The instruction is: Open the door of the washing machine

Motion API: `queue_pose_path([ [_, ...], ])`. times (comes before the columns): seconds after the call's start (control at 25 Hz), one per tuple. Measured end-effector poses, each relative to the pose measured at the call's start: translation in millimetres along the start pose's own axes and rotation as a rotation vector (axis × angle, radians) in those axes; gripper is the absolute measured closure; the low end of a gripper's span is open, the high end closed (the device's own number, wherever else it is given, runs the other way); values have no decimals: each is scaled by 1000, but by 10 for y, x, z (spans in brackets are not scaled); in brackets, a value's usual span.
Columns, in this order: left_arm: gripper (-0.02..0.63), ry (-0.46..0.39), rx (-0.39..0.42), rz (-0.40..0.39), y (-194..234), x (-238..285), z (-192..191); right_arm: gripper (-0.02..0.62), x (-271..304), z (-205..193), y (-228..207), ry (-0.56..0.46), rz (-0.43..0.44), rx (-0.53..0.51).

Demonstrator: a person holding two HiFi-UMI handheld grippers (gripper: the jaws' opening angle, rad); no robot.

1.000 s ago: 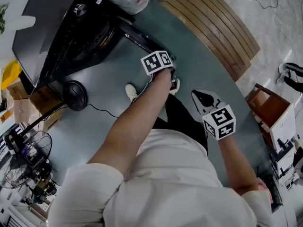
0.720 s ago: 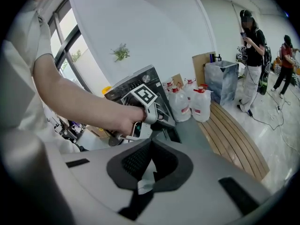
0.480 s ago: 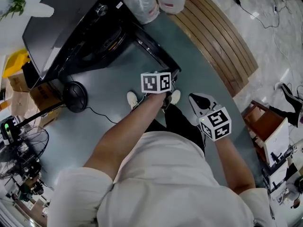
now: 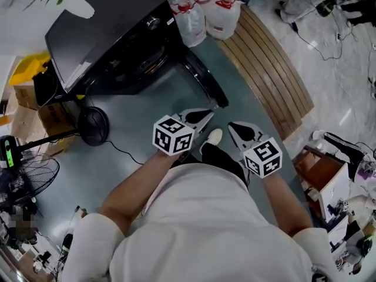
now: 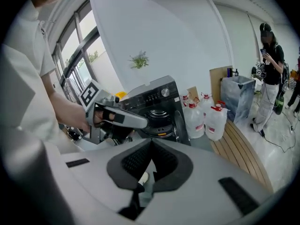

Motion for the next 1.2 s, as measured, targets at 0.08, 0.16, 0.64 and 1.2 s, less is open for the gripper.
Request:
queue_pose_path([
  [0.08,589,-27,90,5,-120,-305,52,588,-20,143,120,-33,22,-25],
  [0.16,589,-55,160,15,-211,-615,93,588,-51,297,259,-70,44,-58],
  [0.64,589,-205,342,63,-446,-1807,159,588,-150,954,891,-193,116,-207],
  [1.2,588,-247,361,54,-284,-2351,48,588,27,1190,1397,-193,111,-284],
])
Point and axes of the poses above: the fingertips, and each gripper's own axes: x forward along the fingers, y to its left, z out of its top, the point moved 3 cm from there along -x, backward along the fingers, and after that the axes turned 6 degrees about y, right-handed, at the moved point
